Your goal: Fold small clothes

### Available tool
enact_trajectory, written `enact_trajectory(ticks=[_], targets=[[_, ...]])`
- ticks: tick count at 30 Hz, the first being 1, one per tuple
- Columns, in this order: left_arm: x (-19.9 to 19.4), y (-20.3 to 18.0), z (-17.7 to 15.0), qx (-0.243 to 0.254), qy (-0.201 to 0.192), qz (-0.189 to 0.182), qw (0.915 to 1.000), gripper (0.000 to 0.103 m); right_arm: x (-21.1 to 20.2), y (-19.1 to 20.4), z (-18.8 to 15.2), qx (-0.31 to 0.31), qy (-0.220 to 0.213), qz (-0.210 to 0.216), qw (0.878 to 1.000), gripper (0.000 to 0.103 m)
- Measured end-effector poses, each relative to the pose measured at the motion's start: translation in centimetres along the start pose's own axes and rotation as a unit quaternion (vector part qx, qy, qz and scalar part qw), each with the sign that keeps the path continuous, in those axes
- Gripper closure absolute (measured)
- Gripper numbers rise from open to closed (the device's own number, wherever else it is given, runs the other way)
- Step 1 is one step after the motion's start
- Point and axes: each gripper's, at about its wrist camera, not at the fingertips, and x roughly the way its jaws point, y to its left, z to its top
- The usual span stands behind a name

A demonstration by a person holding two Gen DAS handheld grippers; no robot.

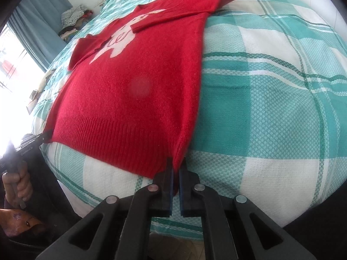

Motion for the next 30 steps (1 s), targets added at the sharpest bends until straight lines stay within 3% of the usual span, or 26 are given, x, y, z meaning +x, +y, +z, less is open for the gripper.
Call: enact_trajectory(ticks=[9,12,14,16,21,23,25,27,29,30], targets=[[-0.4,-0.7,-0.1,0.015,-0.007,0.022,0.9996,0.092,-0.4,0.2,-0.2,0.007,-0.013,-0.002,1.000,0.099],[-0.6,-0.5,-0.1,0.012,-0.009,0.025,0.9996,0.079,-0.5,0.2,-0.3,0.010,-0.013,0.000,1.000,0.098],[-0.8,-0.3,-0.2,0.006,-0.009,0.026,0.9996,0.053,-0.6,0.1,-0.4,0.011,-0.011,0.003,1.000,0.096],[-1.2,0.1,-0.5,0.000,-0.009,0.027,0.9996,0.036,-0.8,0.1,-0.5,0.012,-0.007,0.003,1.000,0.093],[-3.0,0.9,-1.5,-0.005,0.005,0.022,0.9997,0.032,-2.3,-0.3,-1.5,-0.005,0.025,-0.021,0.999,0.085],[-5.1,1.5,-1.4,-0.002,-0.024,0.038,0.9990,0.031,-3.8,-1.0,-1.5,-0.014,0.032,-0.049,0.998,0.085],[-7.1,2.1,-0.3,-0.004,-0.062,0.054,0.9966,0.027,-6.7,-1.5,-0.3,-0.034,0.005,-0.101,0.994,0.085],[-8.7,2.5,1.7,-0.014,-0.108,0.056,0.9924,0.022,-9.5,-0.8,2.2,-0.081,-0.042,-0.174,0.981,0.078],[-9.1,2.6,4.0,-0.028,-0.150,0.057,0.9867,0.017,-11.3,1.2,5.3,-0.138,-0.096,-0.233,0.958,0.038],[-8.9,2.6,5.2,-0.040,-0.169,0.059,0.9831,0.017,-11.7,2.6,6.8,-0.166,-0.121,-0.241,0.948,0.030]])
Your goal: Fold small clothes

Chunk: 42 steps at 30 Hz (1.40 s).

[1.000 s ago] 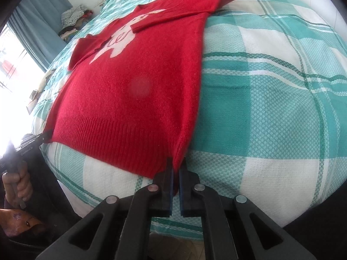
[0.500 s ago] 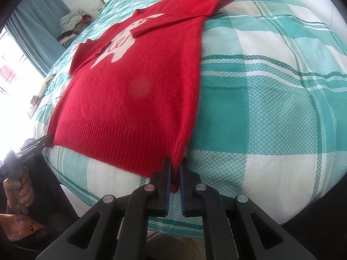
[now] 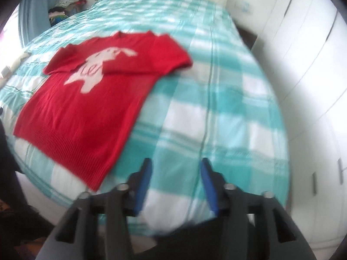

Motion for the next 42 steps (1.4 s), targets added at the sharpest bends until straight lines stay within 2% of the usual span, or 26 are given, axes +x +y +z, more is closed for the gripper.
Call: enact_trajectory(ticks=[1,2,6,7,8,9,13,14,15,16,17,18,19,21,24,27,29,33,38,42], targets=[[0.7,-0.2,0.7,-0.014,-0.015,0.002,0.9998,0.017,-0.1,1.0,1.9,-0.022,-0.024,0.007,0.999,0.026],[1.6,-0.3,1.2,-0.029,-0.025,0.001,0.9993,0.017,0.3,2.2,3.8,-0.044,-0.038,0.023,0.998,0.026],[5.5,0.2,0.1,-0.079,-0.041,0.000,0.9960,0.017,4.8,8.1,9.7,-0.102,-0.044,0.137,0.984,0.026],[6.7,0.3,-0.5,-0.078,-0.021,0.014,0.9966,0.017,6.3,9.5,10.6,-0.114,-0.043,0.160,0.979,0.026],[7.9,0.5,-0.9,-0.072,0.015,0.033,0.9967,0.020,7.9,10.8,11.1,-0.128,-0.041,0.173,0.976,0.026],[8.4,0.9,-1.1,-0.072,0.033,0.037,0.9962,0.021,9.5,11.9,11.6,-0.141,-0.038,0.173,0.974,0.026],[8.3,2.2,-1.2,-0.094,0.024,0.039,0.9945,0.019,16.0,14.4,12.6,-0.148,-0.027,0.173,0.973,0.027],[8.4,2.4,-1.2,-0.099,0.026,0.045,0.9938,0.019,17.7,14.5,12.7,-0.140,-0.016,0.172,0.975,0.031],[8.6,2.5,-1.2,-0.103,0.029,0.048,0.9931,0.019,19.0,14.3,12.7,-0.126,-0.002,0.185,0.975,0.041],[8.7,2.7,-1.3,-0.108,0.033,0.048,0.9925,0.019,19.7,13.5,12.8,-0.099,0.003,0.197,0.975,0.070],[8.9,2.8,-1.3,-0.112,0.037,0.047,0.9919,0.019,19.7,12.1,12.9,-0.065,-0.005,0.203,0.977,0.092],[9.0,2.8,-1.4,-0.114,0.041,0.046,0.9916,0.019,19.0,10.3,13.0,-0.031,-0.020,0.213,0.976,0.094],[9.2,2.9,-1.5,-0.115,0.045,0.045,0.9913,0.019,18.1,8.2,13.2,-0.002,-0.041,0.211,0.977,0.095],[9.6,3.0,-1.5,-0.119,0.053,0.041,0.9906,0.019,16.0,3.1,13.2,0.039,-0.076,0.173,0.981,0.095],[10.0,3.0,-1.4,-0.131,0.060,0.030,0.9891,0.019,13.2,-6.7,12.0,0.123,-0.110,0.099,0.981,0.095],[10.0,2.9,-1.4,-0.131,0.060,0.032,0.9890,0.019,11.6,-16.0,9.3,0.216,-0.112,0.029,0.969,0.095],[10.1,2.8,-1.5,-0.129,0.061,0.037,0.9892,0.019,11.3,-20.2,7.0,0.268,-0.099,0.009,0.958,0.095],[10.3,2.9,-1.7,-0.128,0.067,0.043,0.9886,0.019,12.4,-23.9,3.2,0.334,-0.066,-0.002,0.940,0.095],[10.1,3.2,-1.9,-0.128,0.065,0.050,0.9884,0.019,15.1,-25.2,-1.2,0.419,-0.042,0.010,0.907,0.095],[10.0,3.3,-1.9,-0.129,0.064,0.049,0.9883,0.019,14.6,-26.5,-3.9,0.444,-0.056,-0.057,0.893,0.096]])
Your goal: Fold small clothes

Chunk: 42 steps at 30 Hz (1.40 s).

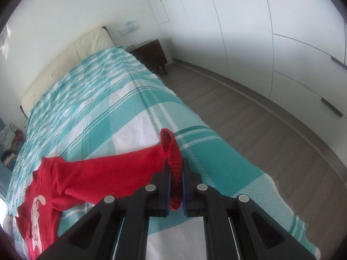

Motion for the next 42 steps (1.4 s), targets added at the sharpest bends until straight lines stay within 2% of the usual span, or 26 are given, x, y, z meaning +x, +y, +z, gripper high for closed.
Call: enact_trajectory(ticks=[2,8,12,15,20,22,25,28,29,31,33,34,36,37,38,39,40,42], targets=[[0.0,0.0,0.0,0.000,0.001,0.000,1.0000,0.019,-0.1,-1.4,0.0,0.025,-0.007,-0.010,1.000,0.096],[0.0,-0.4,-0.1,0.010,0.003,0.004,0.9999,0.019,0.9,-3.1,-0.9,0.052,0.016,-0.003,0.999,0.096],[0.0,-0.4,-0.1,0.011,0.004,0.007,0.9999,0.019,2.1,-4.3,-1.2,0.084,0.033,0.007,0.996,0.097],[0.1,-0.4,-0.1,0.011,0.004,0.007,0.9999,0.019,3.1,-5.3,-1.5,0.110,0.054,0.030,0.992,0.097],[0.2,-0.6,-0.1,0.018,0.005,0.008,0.9998,0.019,2.4,-6.7,-1.8,0.157,0.041,0.040,0.986,0.097],[0.3,-0.8,-0.2,0.022,0.005,0.009,0.9997,0.019,1.7,-6.5,-1.7,0.152,0.032,0.024,0.988,0.097],[0.3,-1.0,-0.2,0.028,0.004,0.015,0.9995,0.019,-0.4,-5.4,-1.3,0.116,0.003,-0.022,0.993,0.088],[0.3,-1.1,-0.3,0.032,0.002,0.023,0.9992,0.019,-2.9,-2.5,-1.1,0.041,-0.040,0.003,0.998,0.088],[0.2,-1.2,-0.3,0.033,0.001,0.023,0.9992,0.019,-3.1,-1.4,-1.2,0.016,-0.040,0.014,0.999,0.088],[-0.3,-1.4,-0.2,0.041,-0.004,0.022,0.9989,0.019,-1.9,-0.1,-1.9,-0.004,-0.004,0.034,0.999,0.088],[-1.7,-1.9,0.4,0.058,-0.027,0.024,0.9977,0.019,0.1,-0.5,-2.8,0.013,0.055,0.019,0.998,0.088],[-2.5,-2.3,1.0,0.071,-0.044,0.022,0.9963,0.018,0.4,-1.0,-3.1,0.026,0.062,0.014,0.998,0.089],[-3.8,-3.7,2.4,0.112,-0.076,0.012,0.9907,0.010,-0.7,-1.1,-2.7,0.021,0.035,-0.010,0.999,0.087],[-4.1,-4.8,3.2,0.142,-0.084,0.001,0.9863,0.006,-1.5,-0.9,-2.4,0.006,0.015,-0.030,0.999,0.082],[-4.0,-6.2,3.9,0.179,-0.083,-0.014,0.9802,0.005,-2.4,-0.8,-2.3,-0.001,-0.003,-0.033,0.999,0.072],[-3.7,-7.8,4.4,0.225,-0.078,-0.030,0.9707,0.005,-3.1,-0.7,-2.2,0.000,-0.018,-0.024,1.000,0.066],[-3.1,-9.5,4.7,0.274,-0.078,-0.037,0.9578,0.005,-3.8,-0.7,-2.3,0.003,-0.030,-0.019,0.999,0.055],[-1.0,-12.6,4.4,0.373,-0.083,-0.022,0.9238,0.005,-4.6,-0.4,-2.4,0.005,-0.039,-0.011,0.999,0.052]])
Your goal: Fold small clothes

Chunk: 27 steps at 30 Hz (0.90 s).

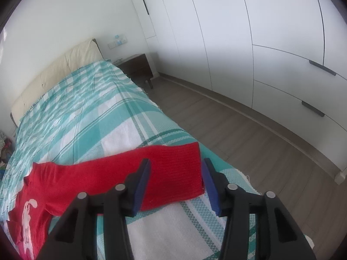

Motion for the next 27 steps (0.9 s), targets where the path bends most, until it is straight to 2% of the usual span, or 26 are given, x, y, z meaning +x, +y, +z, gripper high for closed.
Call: enact_trajectory(ticks=[1,3,6,9,10,12,13,14,15,16,18,20,22,24,25,27], targets=[[1.4,-1.0,0.5,0.039,0.007,0.006,0.9992,0.007,-0.2,0.1,-0.1,0.001,0.000,0.007,1.000,0.052],[4.2,-2.0,1.0,0.079,0.036,-0.009,0.9962,0.017,-0.4,0.3,-0.2,0.006,0.003,0.018,1.000,0.052],[7.5,-2.5,1.3,0.104,0.072,-0.034,0.9913,0.020,-0.3,0.5,-0.3,0.010,0.009,0.027,1.000,0.052],[9.0,-3.4,1.0,0.135,0.074,-0.037,0.9873,0.021,-0.1,0.7,-0.1,0.010,0.007,0.028,1.000,0.052],[9.3,-3.5,1.1,0.139,0.072,-0.040,0.9869,0.025,-0.1,0.8,-0.1,0.011,0.008,0.029,0.999,0.052],[10.0,-3.5,1.3,0.132,0.073,-0.055,0.9869,0.036,0.1,1.0,-0.1,0.010,0.011,0.032,0.999,0.052],[10.3,-3.4,1.5,0.125,0.078,-0.067,0.9868,0.047,0.1,1.2,0.0,0.009,0.013,0.034,0.999,0.052],[10.5,-3.4,1.6,0.117,0.081,-0.081,0.9866,0.067,0.2,1.4,0.0,0.006,0.015,0.035,0.999,0.052],[10.6,-3.3,1.6,0.108,0.083,-0.090,0.9866,0.080,0.2,1.6,-0.1,0.001,0.016,0.036,0.999,0.052],[10.6,-3.3,1.6,0.099,0.084,-0.089,0.9875,0.098,0.2,1.8,-0.1,-0.004,0.016,0.035,0.999,0.052],[9.8,-1.8,1.9,0.048,0.070,-0.104,0.9910,0.098,0.3,2.3,0.0,-0.013,0.015,0.035,0.999,0.052],[8.3,1.9,2.3,-0.043,0.046,-0.118,0.9910,0.100,0.3,2.5,0.0,-0.019,0.014,0.035,0.999,0.052],[6.4,7.1,2.1,-0.140,0.017,-0.107,0.9843,0.099,0.2,2.7,0.0,-0.025,0.011,0.036,0.999,0.052],[4.7,13.4,1.0,-0.247,-0.002,-0.079,0.9657,0.100,0.0,3.0,0.0,-0.032,0.006,0.037,0.999,0.052],[4.0,16.6,-0.1,-0.303,-0.007,-0.057,0.9513,0.100,0.0,3.1,0.1,-0.035,0.004,0.038,0.999,0.052],[3.4,22.5,-2.9,-0.396,0.000,0.012,0.9183,0.100,0.0,3.4,0.1,-0.039,0.003,0.040,0.998,0.052]])
